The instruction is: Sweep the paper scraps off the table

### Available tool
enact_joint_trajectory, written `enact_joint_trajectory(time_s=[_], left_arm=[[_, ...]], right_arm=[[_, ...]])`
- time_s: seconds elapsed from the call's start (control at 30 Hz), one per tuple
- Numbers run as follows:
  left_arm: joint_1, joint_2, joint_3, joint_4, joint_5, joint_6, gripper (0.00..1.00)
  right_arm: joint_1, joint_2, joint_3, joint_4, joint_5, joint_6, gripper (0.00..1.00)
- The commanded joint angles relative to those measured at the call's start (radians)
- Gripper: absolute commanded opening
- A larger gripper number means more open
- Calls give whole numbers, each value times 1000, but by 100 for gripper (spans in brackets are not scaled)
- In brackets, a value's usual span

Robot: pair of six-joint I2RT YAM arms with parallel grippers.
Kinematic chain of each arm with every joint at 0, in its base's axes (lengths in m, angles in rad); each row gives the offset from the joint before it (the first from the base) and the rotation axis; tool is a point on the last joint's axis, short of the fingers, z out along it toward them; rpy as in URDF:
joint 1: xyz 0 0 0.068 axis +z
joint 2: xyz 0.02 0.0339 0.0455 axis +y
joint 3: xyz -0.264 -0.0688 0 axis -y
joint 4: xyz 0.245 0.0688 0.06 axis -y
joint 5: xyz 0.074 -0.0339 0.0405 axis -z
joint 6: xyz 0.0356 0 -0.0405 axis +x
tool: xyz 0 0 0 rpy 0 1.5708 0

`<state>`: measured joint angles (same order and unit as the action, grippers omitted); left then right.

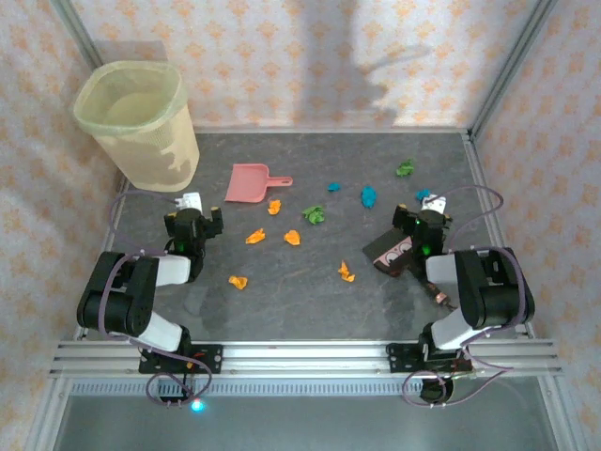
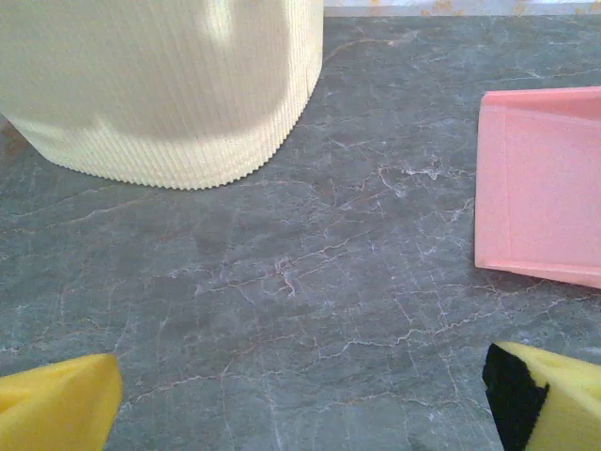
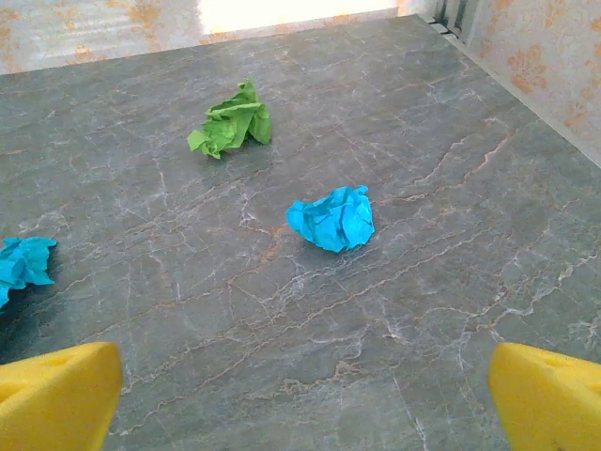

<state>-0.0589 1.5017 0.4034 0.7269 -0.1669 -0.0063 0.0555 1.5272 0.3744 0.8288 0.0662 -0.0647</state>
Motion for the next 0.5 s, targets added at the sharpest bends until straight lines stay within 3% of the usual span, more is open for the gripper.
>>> enact_joint_trajectory(time_s=[0.0,0.47], left_arm=[[-1,-6,18,22,-4,3,100],[-1,-6,20,22,-5,3,100]], right_arm=[[-6,5,26,1,-2,-1,99],[-9,4,24,1,-8,-1,99]])
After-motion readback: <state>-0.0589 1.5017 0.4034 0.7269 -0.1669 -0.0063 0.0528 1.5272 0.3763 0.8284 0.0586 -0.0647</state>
